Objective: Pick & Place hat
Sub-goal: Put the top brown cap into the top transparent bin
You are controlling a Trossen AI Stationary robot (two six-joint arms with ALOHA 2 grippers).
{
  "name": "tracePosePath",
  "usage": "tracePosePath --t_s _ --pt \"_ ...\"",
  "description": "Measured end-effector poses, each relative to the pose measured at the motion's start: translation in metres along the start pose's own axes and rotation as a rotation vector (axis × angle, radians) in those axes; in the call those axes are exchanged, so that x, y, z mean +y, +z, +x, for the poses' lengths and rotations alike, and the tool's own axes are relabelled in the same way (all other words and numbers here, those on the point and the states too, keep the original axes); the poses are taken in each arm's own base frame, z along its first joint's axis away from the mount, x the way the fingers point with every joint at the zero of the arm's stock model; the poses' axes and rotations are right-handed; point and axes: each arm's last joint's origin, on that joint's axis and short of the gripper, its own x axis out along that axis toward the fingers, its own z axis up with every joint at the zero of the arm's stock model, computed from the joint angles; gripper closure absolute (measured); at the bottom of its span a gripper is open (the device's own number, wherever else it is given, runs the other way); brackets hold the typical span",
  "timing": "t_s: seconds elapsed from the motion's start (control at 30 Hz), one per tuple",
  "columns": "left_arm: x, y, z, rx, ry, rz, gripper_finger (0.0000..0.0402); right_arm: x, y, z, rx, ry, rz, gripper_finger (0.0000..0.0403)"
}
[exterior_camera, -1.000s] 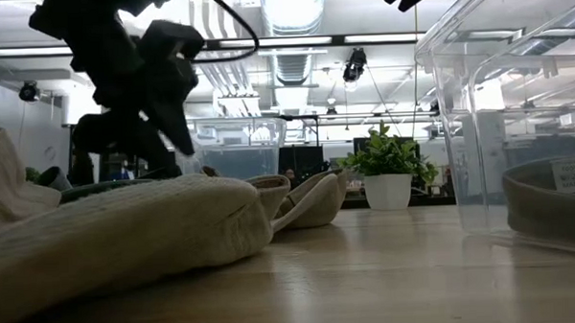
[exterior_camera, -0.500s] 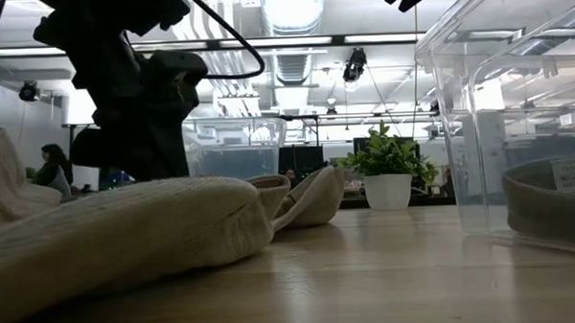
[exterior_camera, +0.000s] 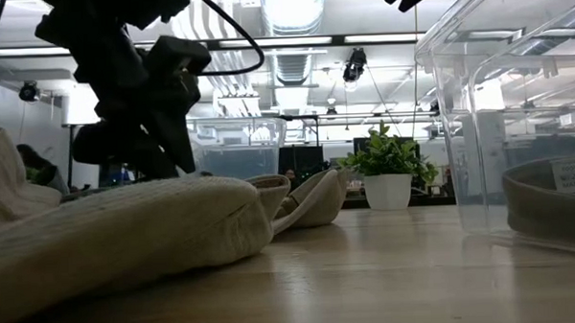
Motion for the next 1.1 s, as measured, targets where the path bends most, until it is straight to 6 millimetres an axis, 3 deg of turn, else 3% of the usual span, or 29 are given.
tracePosePath --t_s 0.53,0.67,0.87,1.1 --pt "0.001 0.004 0.02 0.006 0.002 0.012 0.0256 0.0 0.0 0.0 0.0 0.0 0.0 0.0179" --pt "0.0 0.006 0.023 0.012 -0.03 0.028 0.029 0.0 0.0 0.0 -0.001 0.0 0.0 0.0179" --pt "-0.001 0.008 0.023 0.01 -0.045 0.023 0.0387 0.0 0.0 0.0 -0.002 0.001 0.002 0.0179" --pt "-0.008 0.01 0.012 0.029 -0.119 0.033 0.0394 0.0 0.0 0.0 -0.002 0.001 0.002 0.0179"
